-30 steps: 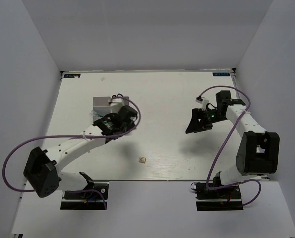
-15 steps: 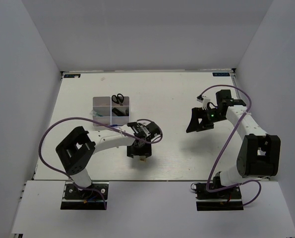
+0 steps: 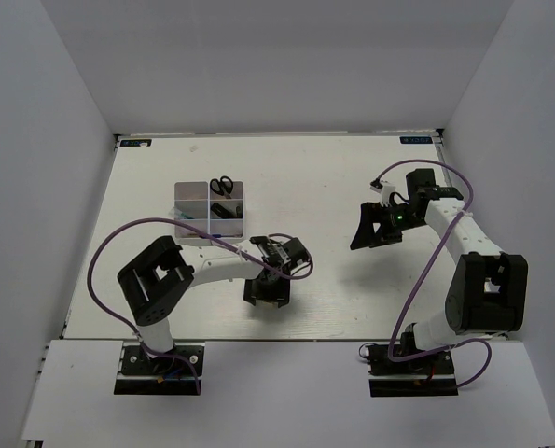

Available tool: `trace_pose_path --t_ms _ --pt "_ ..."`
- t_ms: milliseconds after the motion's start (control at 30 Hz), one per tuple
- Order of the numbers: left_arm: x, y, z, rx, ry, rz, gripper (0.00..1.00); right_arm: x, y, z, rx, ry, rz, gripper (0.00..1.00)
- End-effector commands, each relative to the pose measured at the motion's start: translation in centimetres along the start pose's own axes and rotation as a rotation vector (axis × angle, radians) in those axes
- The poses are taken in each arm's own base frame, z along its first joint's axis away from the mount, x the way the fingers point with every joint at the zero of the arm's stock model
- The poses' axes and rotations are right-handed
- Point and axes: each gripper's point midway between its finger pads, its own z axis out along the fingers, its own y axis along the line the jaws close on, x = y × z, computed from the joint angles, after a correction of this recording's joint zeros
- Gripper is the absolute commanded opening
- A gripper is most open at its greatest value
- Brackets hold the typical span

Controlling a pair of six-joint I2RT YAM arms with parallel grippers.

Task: Sort the stationery into containers
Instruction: Pick up the stationery from the center of the board.

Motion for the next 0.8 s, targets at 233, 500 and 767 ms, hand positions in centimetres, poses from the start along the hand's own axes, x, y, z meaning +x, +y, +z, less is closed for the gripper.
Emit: trace_pose_path --t_ms 233,500,767 --pt "-0.8 -0.3 0.1 -0.011 -0.050 0.074 0.40 -0.4 0.1 -0.3 -0.006 -0.026 -0.003 0.86" --pt "-3.2 4.8 -5.2 -0.050 -0.224 -0.015 0.20 -0.3 0.1 -0.2 -0.014 -0.021 -0.003 0.85" --pt "-10.2 17.0 -10.5 -0.033 -0.399 -0.410 0.20 -0.2 0.6 0.0 -0.054 -0.013 -0.007 0.36"
